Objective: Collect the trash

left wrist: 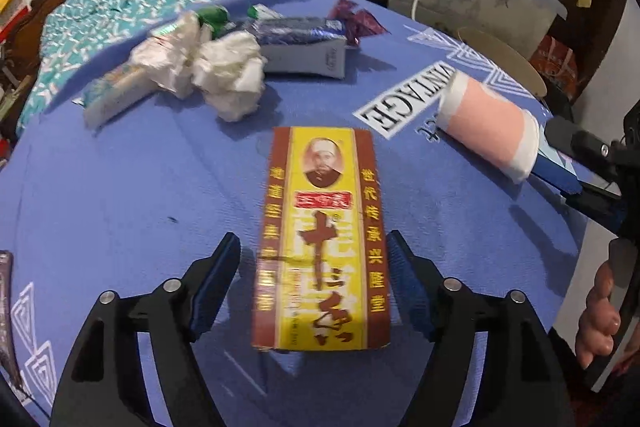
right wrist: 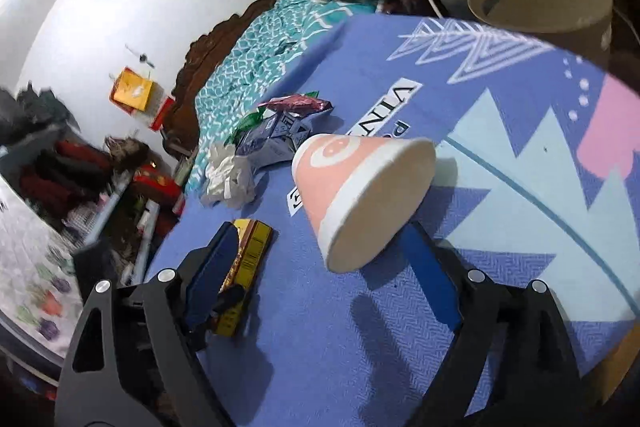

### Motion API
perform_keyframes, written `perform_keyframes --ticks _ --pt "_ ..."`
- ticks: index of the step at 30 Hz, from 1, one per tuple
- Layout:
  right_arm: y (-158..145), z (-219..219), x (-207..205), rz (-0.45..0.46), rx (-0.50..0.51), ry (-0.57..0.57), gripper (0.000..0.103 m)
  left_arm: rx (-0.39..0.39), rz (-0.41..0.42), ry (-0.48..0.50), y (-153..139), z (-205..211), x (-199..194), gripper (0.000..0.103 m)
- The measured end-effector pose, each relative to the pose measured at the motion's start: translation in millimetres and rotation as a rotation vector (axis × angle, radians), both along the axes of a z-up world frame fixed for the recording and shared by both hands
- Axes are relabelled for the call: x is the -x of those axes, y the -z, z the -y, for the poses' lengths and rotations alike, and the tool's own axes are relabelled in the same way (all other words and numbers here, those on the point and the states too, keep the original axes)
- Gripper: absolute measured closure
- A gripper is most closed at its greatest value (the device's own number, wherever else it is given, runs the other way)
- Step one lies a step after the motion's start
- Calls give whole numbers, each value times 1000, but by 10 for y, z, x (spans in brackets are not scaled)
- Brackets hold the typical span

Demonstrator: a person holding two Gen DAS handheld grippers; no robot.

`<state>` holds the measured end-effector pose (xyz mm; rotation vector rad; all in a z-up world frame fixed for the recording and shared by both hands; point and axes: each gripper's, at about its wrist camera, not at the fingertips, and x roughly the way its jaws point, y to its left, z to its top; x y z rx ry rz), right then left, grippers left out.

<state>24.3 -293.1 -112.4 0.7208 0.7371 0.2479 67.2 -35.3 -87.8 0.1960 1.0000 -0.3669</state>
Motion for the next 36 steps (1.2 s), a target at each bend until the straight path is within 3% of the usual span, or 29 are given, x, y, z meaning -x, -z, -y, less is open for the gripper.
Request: perform_keyframes --ticks 8,17,28,31,36 --pt "-68 -40 124 25 131 35 18 32 66 -11 -197 -168 99 16" --pt "-230 144 216 86 147 121 18 49 95 -27 -293 -261 126 12" --pt "-283 241 -2 61 143 85 20 51 75 -22 -246 -269 105 12" --pt "-270 310 -212 28 106 29 23 53 68 -18 -234 -259 106 12" --pt "-142 439 -524 -30 43 2 46 62 66 -22 -252 -312 110 12"
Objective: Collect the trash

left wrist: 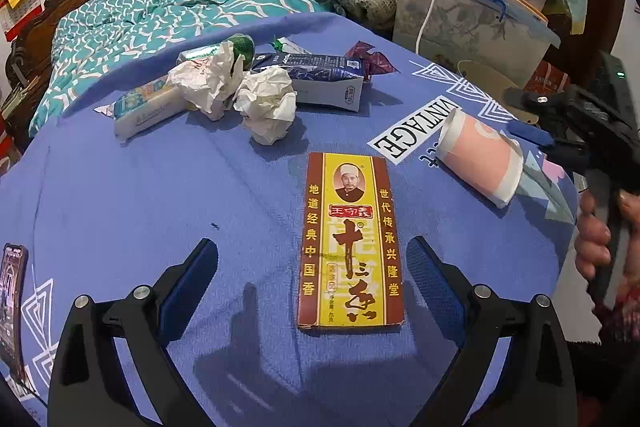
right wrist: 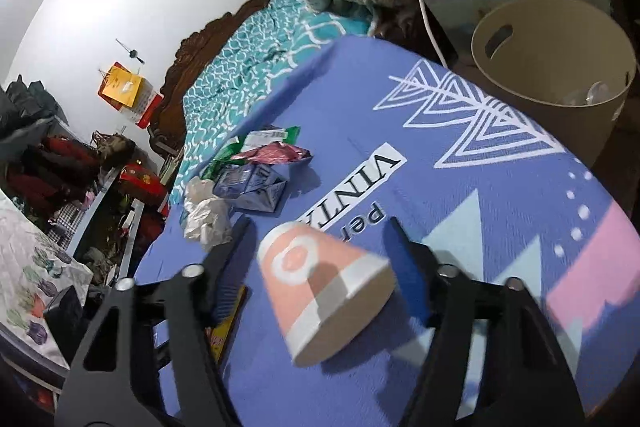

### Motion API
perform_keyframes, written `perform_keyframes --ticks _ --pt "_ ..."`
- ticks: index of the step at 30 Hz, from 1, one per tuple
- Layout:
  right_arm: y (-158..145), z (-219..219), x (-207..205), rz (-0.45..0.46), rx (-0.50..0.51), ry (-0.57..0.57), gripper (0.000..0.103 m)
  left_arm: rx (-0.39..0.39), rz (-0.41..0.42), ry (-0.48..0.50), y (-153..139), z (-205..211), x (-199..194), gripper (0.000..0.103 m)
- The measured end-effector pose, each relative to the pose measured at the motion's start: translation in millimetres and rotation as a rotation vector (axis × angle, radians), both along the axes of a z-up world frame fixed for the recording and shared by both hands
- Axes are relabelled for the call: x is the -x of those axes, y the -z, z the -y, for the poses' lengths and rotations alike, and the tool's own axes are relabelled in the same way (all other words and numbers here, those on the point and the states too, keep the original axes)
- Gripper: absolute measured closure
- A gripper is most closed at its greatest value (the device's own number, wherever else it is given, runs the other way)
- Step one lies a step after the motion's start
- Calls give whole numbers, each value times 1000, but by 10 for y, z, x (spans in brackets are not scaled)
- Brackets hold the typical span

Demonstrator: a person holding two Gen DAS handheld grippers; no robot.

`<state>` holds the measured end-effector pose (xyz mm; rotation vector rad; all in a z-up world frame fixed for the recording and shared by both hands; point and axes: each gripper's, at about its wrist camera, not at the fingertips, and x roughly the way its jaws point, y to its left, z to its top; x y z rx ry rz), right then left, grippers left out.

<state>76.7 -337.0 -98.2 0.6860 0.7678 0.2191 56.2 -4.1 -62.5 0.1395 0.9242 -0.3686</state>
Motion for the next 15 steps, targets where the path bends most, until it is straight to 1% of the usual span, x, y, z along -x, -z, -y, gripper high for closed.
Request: perform_keyframes --ticks 3,5,7,9,10,12,14,15 --pt "153 -12 -91 -64 -31 -27 50 18 -3 -14 -26 -85 -15 12" --pt "198 -89 -38 -76 -63 -72 50 35 -11 -27 -41 -153 -40 12" --pt "174 -249 85 -68 -71 -147 50 40 -15 -36 -49 -199 -65 12" --pt "99 -394 229 -34 -64 -215 50 43 -20 -42 -53 -211 -92 12" --pt "51 -429 296 -15 -41 -225 48 50 -27 -41 -51 -203 -103 12" --pt "-14 -415 380 15 -6 -208 36 71 -45 -24 -45 -148 -114 12" --pt "-21 -345 396 25 -15 -185 32 66 -47 3 -25 -46 -89 12" --pt "-1 -314 382 17 -29 -179 32 55 -47 13 -8 8 -83 12"
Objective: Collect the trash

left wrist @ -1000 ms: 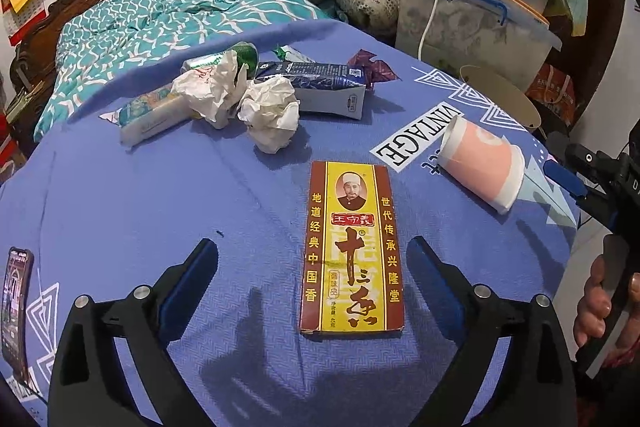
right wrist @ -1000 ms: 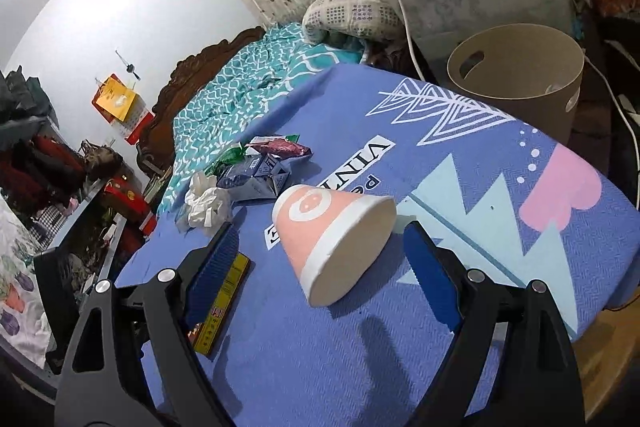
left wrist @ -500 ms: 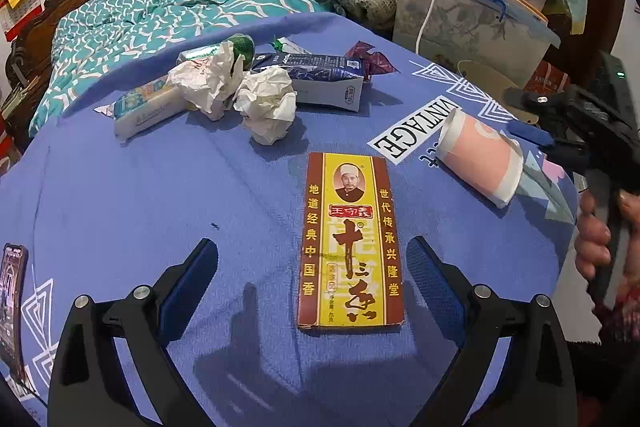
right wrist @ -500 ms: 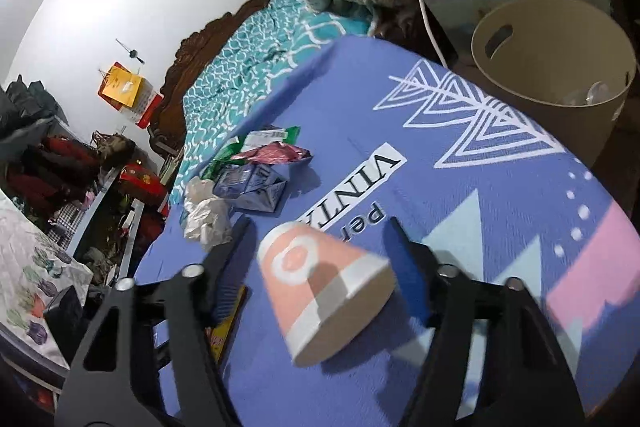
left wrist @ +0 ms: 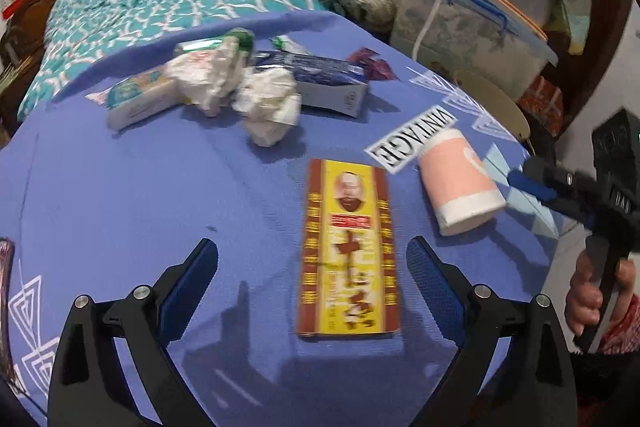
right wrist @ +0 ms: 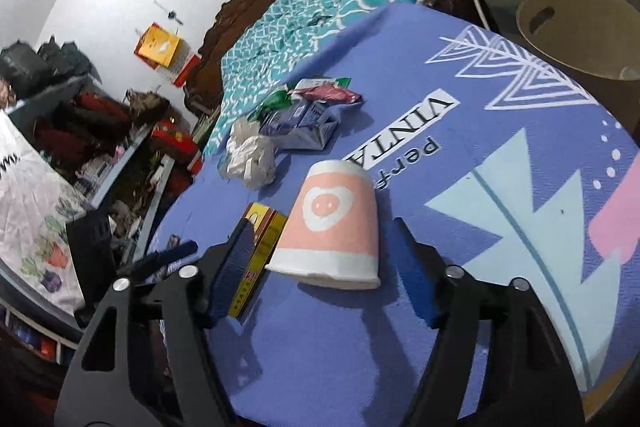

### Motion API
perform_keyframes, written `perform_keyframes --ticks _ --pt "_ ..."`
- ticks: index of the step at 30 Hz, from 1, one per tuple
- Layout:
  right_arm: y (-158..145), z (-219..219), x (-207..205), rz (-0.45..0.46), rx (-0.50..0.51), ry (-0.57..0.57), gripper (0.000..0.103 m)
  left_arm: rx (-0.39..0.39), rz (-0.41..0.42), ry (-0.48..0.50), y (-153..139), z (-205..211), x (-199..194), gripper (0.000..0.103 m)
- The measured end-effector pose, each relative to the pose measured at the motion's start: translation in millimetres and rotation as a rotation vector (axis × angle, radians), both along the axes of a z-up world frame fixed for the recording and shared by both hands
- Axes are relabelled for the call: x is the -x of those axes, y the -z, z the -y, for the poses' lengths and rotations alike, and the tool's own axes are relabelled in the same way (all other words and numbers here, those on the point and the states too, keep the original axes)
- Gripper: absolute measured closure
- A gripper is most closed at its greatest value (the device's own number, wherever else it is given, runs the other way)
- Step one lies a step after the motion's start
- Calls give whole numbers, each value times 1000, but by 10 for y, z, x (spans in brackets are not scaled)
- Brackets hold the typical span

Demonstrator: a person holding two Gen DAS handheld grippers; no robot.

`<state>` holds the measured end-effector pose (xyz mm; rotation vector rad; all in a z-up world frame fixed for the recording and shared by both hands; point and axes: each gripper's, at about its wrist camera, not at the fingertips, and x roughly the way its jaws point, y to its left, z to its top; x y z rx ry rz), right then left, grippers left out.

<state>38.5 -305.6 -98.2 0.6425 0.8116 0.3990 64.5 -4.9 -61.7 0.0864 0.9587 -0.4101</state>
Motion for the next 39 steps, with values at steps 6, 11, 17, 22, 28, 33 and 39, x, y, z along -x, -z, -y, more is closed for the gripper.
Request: perform_keyframes --ticks 6,11,17,22,28,33,39 --pt "230 -41 -207 -73 -69 -44 31 -90 -29 48 212 300 28 14" --pt "269 -307 -325 -84 -32 -105 37 -112 -65 24 340 257 -15 43" --pt "323 -578 -324 -91 22 -181 61 -101 -42 25 344 193 -3 47" --pt "196 -457 -238 -52 3 -133 72 -58 -37 19 271 131 -7 47" --pt "44 -176 -135 -20 -52 -48 75 -23 4 38 89 152 21 47" --pt "-58 160 -28 15 -94 48 75 2 -8 50 54 223 -40 47" --pt "56 386 -1 -10 -62 96 75 10 5 105 -3 451 -132 47"
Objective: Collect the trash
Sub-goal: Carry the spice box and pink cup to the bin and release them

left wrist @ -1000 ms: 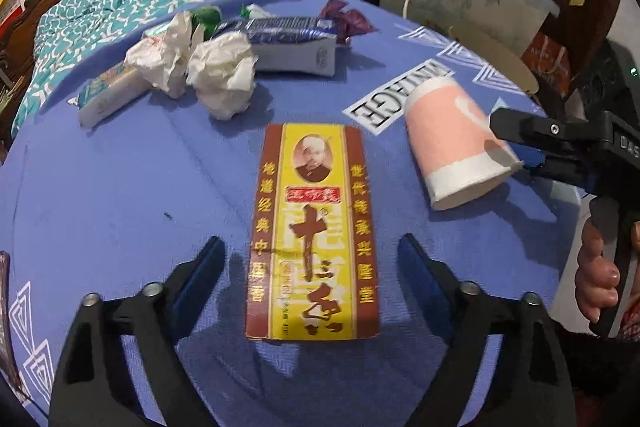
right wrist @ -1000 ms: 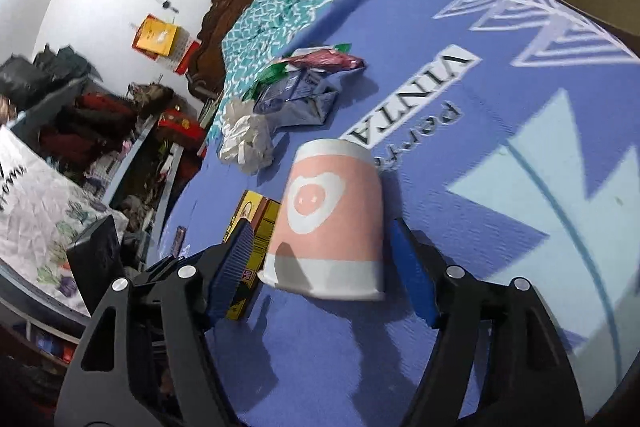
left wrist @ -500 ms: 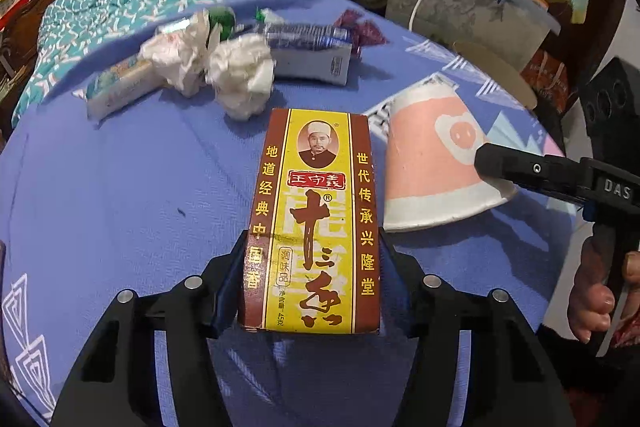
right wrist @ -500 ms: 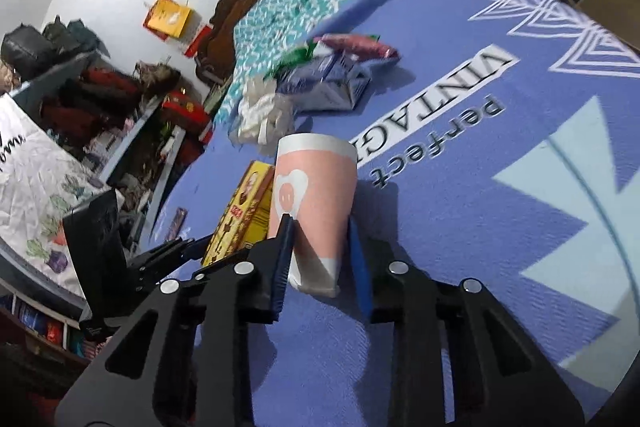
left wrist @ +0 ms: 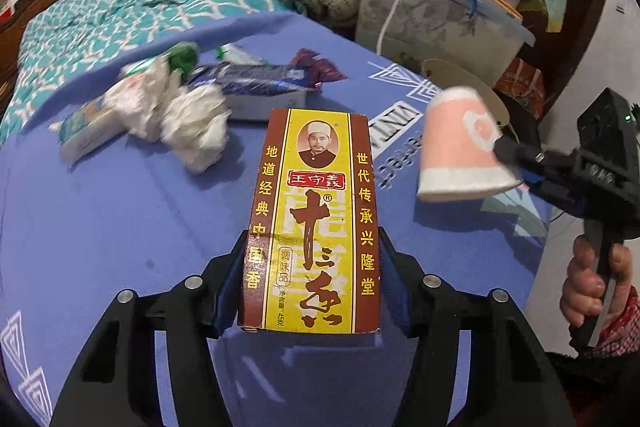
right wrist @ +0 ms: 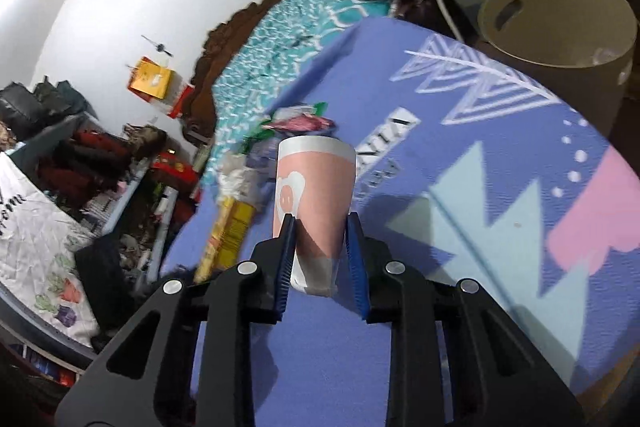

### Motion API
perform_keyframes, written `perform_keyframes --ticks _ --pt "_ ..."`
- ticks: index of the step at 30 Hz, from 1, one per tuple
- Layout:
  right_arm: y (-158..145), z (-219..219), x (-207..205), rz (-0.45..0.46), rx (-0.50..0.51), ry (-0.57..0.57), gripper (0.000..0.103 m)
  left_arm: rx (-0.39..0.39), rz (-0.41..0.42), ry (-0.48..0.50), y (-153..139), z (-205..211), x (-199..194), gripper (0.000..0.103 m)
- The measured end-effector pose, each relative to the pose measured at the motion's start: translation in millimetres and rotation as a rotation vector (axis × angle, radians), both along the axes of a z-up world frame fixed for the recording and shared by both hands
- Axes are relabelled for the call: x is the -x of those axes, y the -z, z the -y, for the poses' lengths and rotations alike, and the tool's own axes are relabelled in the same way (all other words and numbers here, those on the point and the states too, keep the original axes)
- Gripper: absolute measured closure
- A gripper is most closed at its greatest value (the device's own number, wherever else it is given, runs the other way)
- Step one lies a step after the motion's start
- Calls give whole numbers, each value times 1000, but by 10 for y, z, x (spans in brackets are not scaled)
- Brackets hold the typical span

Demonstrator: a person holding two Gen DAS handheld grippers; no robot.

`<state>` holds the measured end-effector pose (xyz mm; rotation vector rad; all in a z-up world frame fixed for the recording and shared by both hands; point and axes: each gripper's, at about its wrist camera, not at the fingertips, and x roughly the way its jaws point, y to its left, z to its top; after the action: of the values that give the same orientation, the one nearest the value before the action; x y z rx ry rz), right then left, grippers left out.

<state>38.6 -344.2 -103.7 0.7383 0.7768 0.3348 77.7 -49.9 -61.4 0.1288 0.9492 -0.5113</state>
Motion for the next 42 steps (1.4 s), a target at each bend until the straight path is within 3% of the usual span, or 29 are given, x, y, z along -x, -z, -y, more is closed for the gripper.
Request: perform_keyframes --ticks 3,9,14,19,22,24,25,26,29,33,37,42 --pt "103 112 21 -22 -8 23 75 9 -16 57 1 209 -92 47" --pt "-68 692 163 54 14 177 75 26 -25 171 -138 842 -393 47" --pt "-178 1373 131 77 77 335 75 24 -17 322 -266 1747 -743 47" --pt "-98 1954 -152 18 145 446 72 20 -21 440 -215 2716 -1098 47" --pt "-17 2182 -337 -12 151 484 61 -9 -26 443 -89 3174 -1305 46" --pt "24 2256 -470 -17 136 494 19 -23 -60 440 30 3376 -1445 35" --pt "43 2271 -477 -14 124 505 18 -36 -70 424 81 3451 -1504 21" --pt "51 2289 -475 -6 120 527 19 -45 -60 394 115 3507 -1556 22" --pt "23 2312 -450 11 112 540 23 -24 -56 370 72 3485 -1577 30" --pt "-110 2132 -289 54 113 540 26 11 19 365 -161 3163 -1361 30" --pt "-271 1770 -201 107 109 471 26 40 81 353 -359 2616 -956 30" --pt "-471 970 -121 184 207 360 22 59 153 279 -462 1712 -459 30"
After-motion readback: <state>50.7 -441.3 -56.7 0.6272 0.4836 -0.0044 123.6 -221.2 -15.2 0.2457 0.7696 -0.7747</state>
